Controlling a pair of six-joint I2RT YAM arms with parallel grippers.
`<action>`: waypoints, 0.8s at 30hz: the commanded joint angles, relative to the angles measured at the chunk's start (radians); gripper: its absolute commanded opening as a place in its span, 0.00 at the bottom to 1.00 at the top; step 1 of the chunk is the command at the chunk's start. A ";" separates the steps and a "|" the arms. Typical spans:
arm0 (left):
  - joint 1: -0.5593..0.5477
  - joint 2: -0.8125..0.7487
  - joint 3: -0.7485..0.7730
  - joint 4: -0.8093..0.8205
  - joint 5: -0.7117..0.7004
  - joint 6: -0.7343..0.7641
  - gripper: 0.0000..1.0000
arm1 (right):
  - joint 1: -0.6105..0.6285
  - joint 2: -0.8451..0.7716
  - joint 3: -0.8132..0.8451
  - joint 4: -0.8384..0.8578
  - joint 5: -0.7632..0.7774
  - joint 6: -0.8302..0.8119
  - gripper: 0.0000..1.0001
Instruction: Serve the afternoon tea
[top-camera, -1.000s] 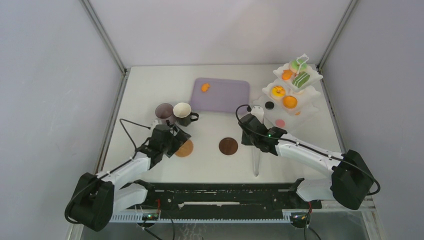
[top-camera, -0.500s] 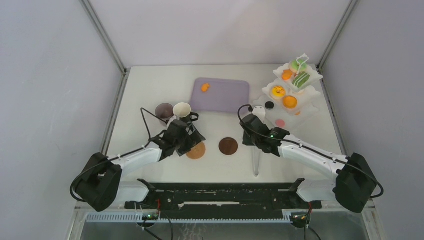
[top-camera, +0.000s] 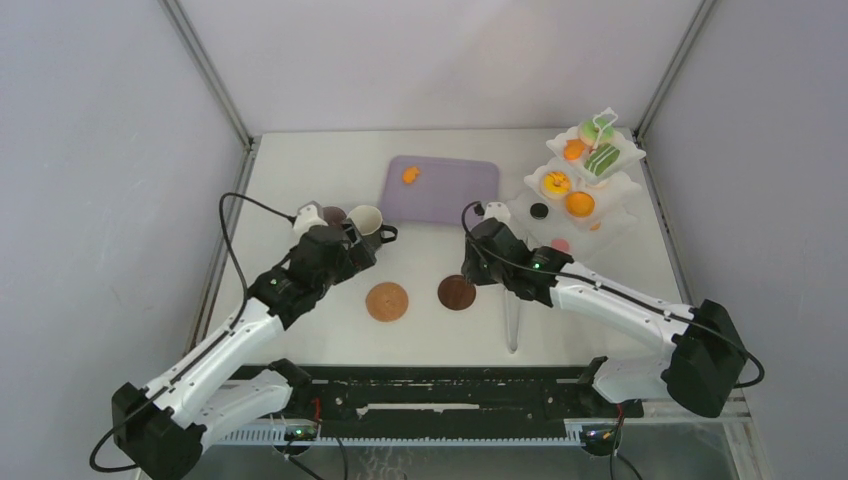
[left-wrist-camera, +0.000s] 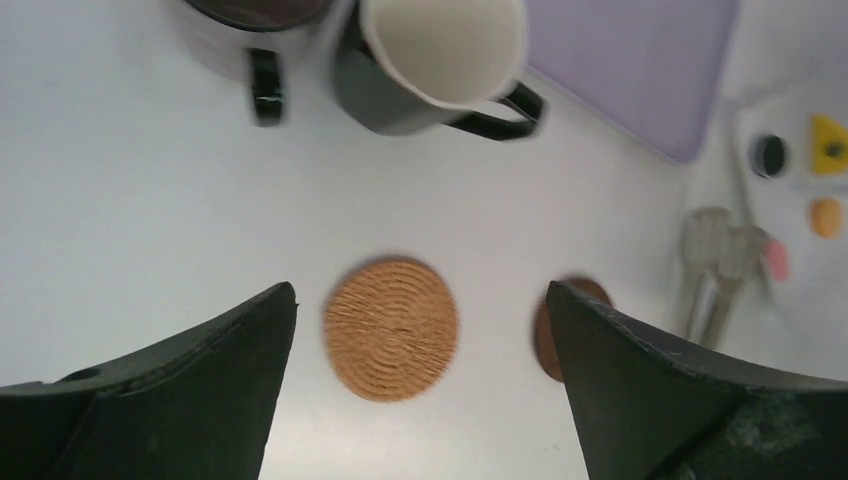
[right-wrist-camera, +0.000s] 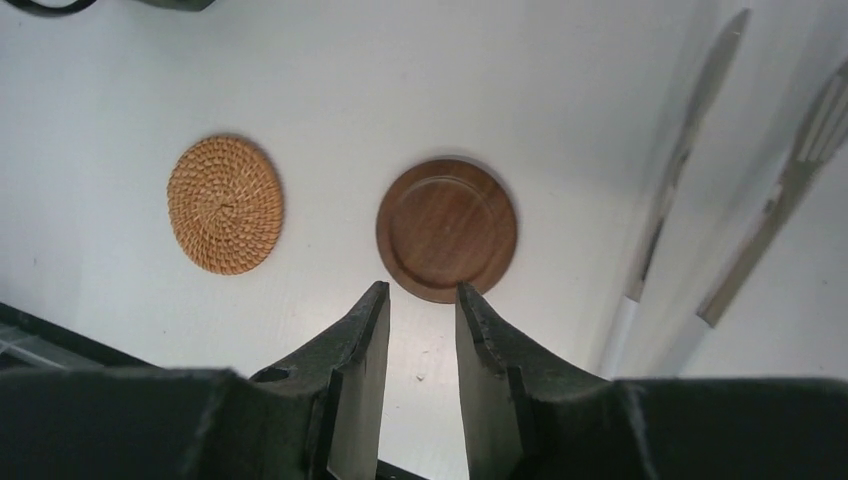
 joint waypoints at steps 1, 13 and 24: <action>0.055 0.006 -0.003 -0.049 -0.140 0.156 0.99 | 0.043 0.033 0.061 0.050 -0.019 -0.042 0.38; 0.242 0.244 -0.011 0.128 -0.068 0.259 0.91 | 0.038 0.011 0.060 0.004 0.024 -0.035 0.39; 0.304 0.463 0.077 0.212 -0.006 0.272 0.70 | 0.038 0.016 0.049 0.012 0.023 -0.022 0.39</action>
